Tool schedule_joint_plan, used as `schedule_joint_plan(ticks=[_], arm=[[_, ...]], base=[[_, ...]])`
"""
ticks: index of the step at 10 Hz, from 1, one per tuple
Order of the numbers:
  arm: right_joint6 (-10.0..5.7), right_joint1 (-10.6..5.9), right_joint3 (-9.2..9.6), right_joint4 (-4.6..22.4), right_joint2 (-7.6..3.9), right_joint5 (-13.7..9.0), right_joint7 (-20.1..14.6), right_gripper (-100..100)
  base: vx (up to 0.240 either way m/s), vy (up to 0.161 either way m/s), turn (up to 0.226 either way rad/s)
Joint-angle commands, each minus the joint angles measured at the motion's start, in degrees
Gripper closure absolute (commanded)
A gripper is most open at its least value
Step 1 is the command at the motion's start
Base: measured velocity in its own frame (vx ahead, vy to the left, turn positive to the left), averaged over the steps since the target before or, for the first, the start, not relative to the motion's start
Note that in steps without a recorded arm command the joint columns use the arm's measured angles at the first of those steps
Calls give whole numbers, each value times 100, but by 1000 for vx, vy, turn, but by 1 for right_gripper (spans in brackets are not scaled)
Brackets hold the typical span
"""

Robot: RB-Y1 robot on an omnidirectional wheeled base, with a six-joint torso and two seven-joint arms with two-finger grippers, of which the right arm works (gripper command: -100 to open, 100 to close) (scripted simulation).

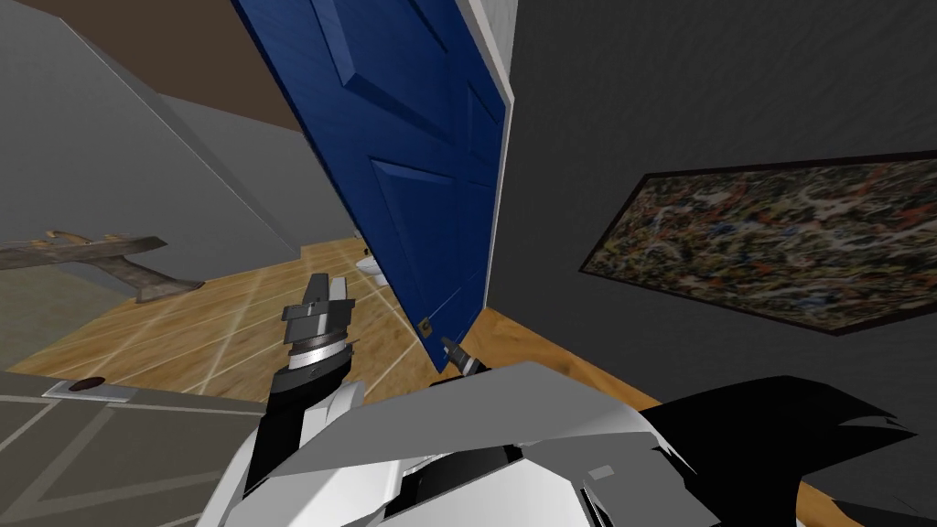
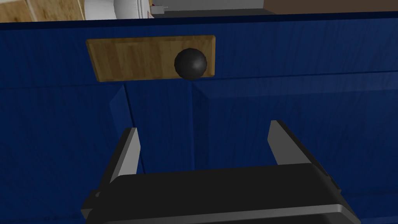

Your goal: Push the door open

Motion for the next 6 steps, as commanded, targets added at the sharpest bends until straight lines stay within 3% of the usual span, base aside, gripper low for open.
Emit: schedule_joint_plan(ticks=[1,6], arm=[[10,-17,-24,28,25,0,2,-100],[48,-98,-139,175,155,0,14,-100]], base=[[136,114,22],[136,140,31]])
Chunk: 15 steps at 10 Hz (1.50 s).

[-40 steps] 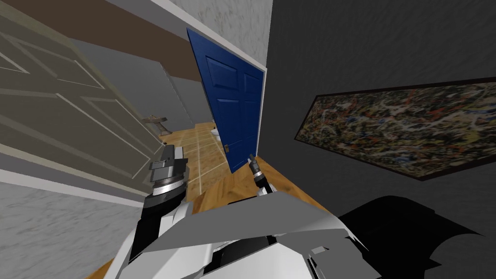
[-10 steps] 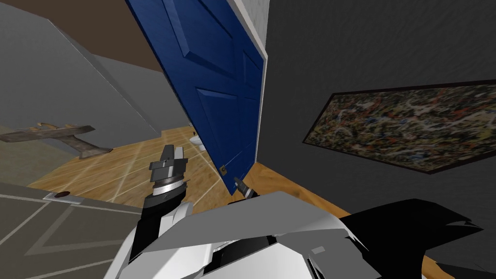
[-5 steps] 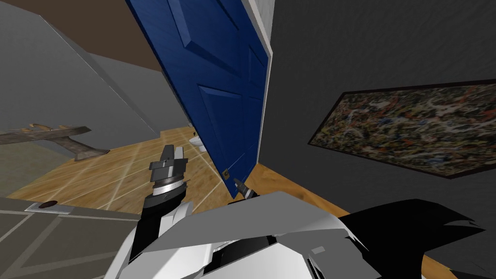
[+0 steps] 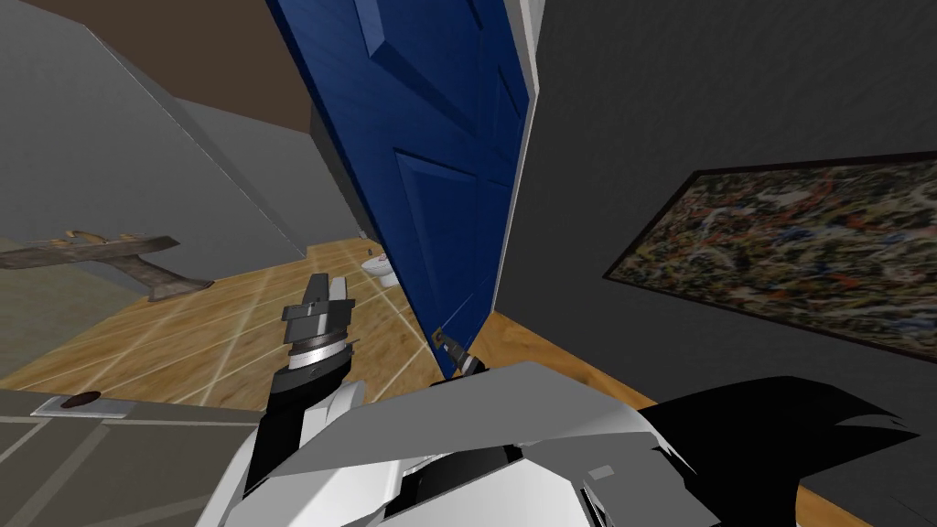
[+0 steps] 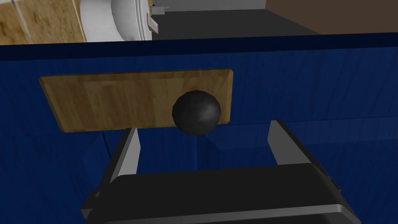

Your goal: Push the door open

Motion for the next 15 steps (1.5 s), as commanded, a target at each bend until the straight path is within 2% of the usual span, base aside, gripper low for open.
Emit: schedule_joint_plan(ticks=[1,3,4,9,10,13,15], arm=[[13,-15,-25,24,25,0,1,-100],[20,-19,-32,22,29,0,1,-100],[20,-19,-32,22,29,0,1,100],[20,-19,-32,22,29,0,1,100],[6,16,-88,3,9,-19,34,-100],[-12,61,-161,-23,-1,-42,77,-100],[-4,52,-169,-20,-1,-38,74,-100]], base=[[135,110,37],[85,91,9],[-6,-9,-1],[-11,-13,1],[-114,-56,-115],[-195,-71,-88],[-17,19,13]])
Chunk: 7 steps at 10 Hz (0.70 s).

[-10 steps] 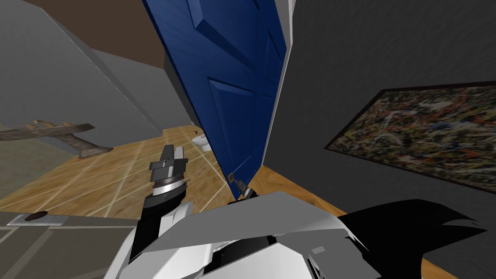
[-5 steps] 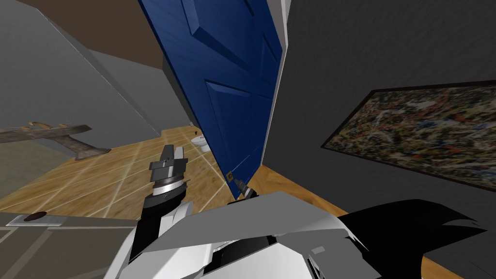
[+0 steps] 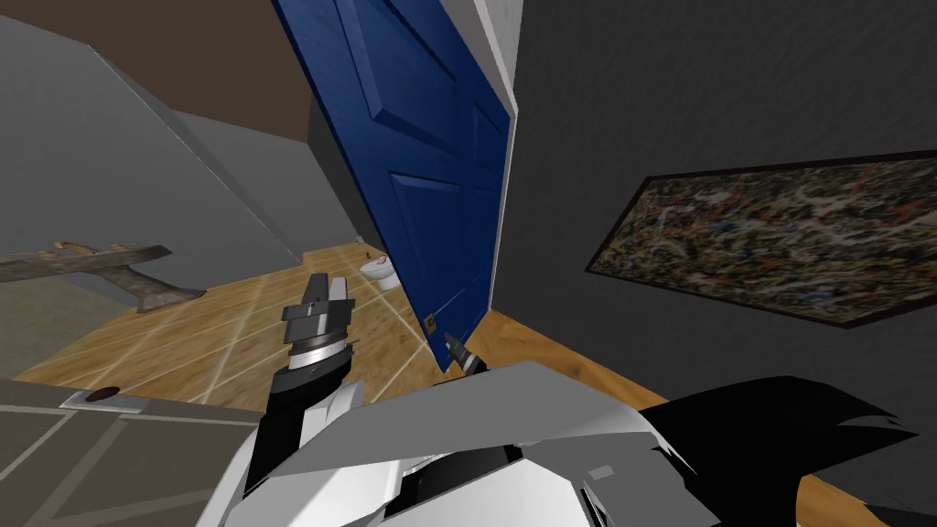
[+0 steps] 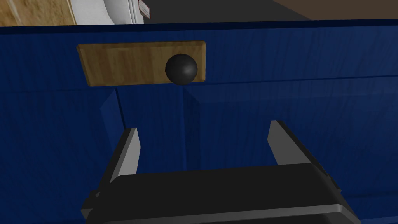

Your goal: Push the door open

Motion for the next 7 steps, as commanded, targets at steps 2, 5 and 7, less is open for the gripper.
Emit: schedule_joint_plan(ticks=[2,5,7], arm=[[-32,-24,-40,59,29,-2,13,-100],[-69,-50,-91,133,74,-4,26,-100],[-92,-67,-122,179,111,-5,34,-100]], base=[[146,113,19],[173,161,25],[141,126,26]])
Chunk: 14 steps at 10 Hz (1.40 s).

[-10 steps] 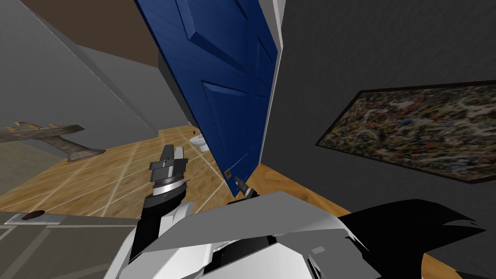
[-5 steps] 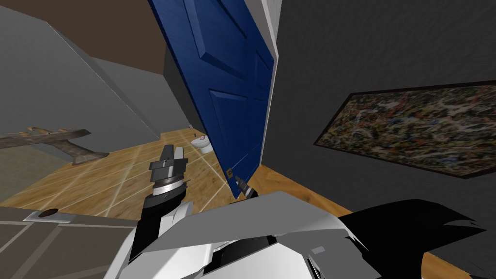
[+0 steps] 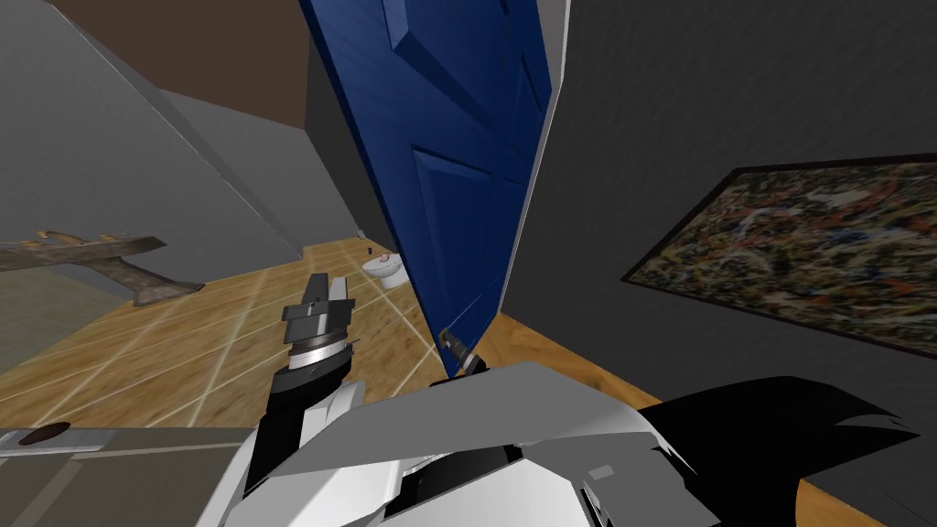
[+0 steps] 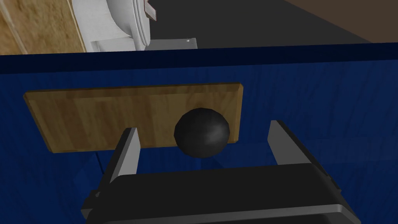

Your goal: Push the door open

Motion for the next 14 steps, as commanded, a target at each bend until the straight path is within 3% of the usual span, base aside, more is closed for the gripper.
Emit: schedule_joint_plan(ticks=[1,2,7,8,12,14], arm=[[0,0,0,0,0,0,0,-100],[0,0,0,0,0,0,0,100],[0,0,0,0,0,0,0,100],[20,19,-48,-24,-16,-17,20,-100],[62,58,-147,-74,1,-52,61,-100],[36,49,-159,-46,-14,-48,63,-100]], base=[[67,58,-1],[-10,-7,-4],[-14,-13,1],[-105,-35,-106],[-185,-68,-77],[-3,4,15]])
